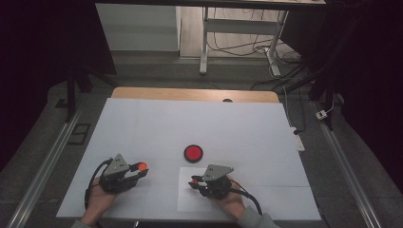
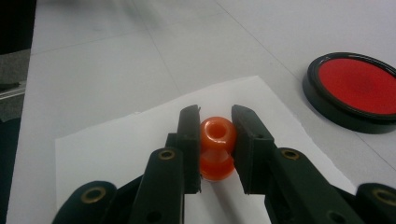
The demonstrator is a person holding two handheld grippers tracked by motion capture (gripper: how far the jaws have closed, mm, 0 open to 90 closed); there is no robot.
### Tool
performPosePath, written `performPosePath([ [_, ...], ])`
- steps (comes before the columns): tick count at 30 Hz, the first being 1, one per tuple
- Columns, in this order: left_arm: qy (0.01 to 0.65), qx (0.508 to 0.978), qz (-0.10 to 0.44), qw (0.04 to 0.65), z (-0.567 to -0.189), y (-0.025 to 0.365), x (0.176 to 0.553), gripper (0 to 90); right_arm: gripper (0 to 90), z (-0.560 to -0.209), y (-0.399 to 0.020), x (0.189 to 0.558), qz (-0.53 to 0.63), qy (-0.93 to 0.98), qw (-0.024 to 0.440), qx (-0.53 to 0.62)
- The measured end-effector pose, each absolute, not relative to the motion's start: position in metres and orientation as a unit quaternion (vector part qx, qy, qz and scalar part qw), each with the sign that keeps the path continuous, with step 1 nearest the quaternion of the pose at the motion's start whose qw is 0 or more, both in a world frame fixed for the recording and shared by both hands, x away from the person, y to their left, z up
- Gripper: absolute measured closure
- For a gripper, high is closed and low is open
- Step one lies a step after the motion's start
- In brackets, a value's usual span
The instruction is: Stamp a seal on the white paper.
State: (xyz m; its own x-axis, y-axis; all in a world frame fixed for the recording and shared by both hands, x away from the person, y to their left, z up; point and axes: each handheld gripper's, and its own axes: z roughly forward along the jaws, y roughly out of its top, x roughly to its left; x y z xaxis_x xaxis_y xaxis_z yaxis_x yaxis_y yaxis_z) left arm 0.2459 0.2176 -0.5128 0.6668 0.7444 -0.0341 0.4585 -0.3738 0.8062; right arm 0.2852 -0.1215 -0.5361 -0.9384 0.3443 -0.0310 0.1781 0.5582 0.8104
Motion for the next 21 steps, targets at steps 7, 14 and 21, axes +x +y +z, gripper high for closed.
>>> performPosePath([
  [7, 0.372, 0.81, 0.171, 0.42, -0.5124, 0.2178, 0.2456, 65.2, 73.1, -0.5365, -0.1216, 0.2853, 0.448, 0.877, 0.091, 0.148],
  [14, 0.372, 0.809, 0.171, 0.421, -0.5123, 0.2188, 0.2462, 65.2, 72.9, -0.5364, -0.1217, 0.2862, 0.45, 0.876, 0.088, 0.149],
  [21, 0.372, 0.81, 0.172, 0.421, -0.5127, 0.2189, 0.2468, 65.2, 72.5, -0.5318, -0.1271, 0.2896, 0.473, 0.863, 0.082, 0.16],
])
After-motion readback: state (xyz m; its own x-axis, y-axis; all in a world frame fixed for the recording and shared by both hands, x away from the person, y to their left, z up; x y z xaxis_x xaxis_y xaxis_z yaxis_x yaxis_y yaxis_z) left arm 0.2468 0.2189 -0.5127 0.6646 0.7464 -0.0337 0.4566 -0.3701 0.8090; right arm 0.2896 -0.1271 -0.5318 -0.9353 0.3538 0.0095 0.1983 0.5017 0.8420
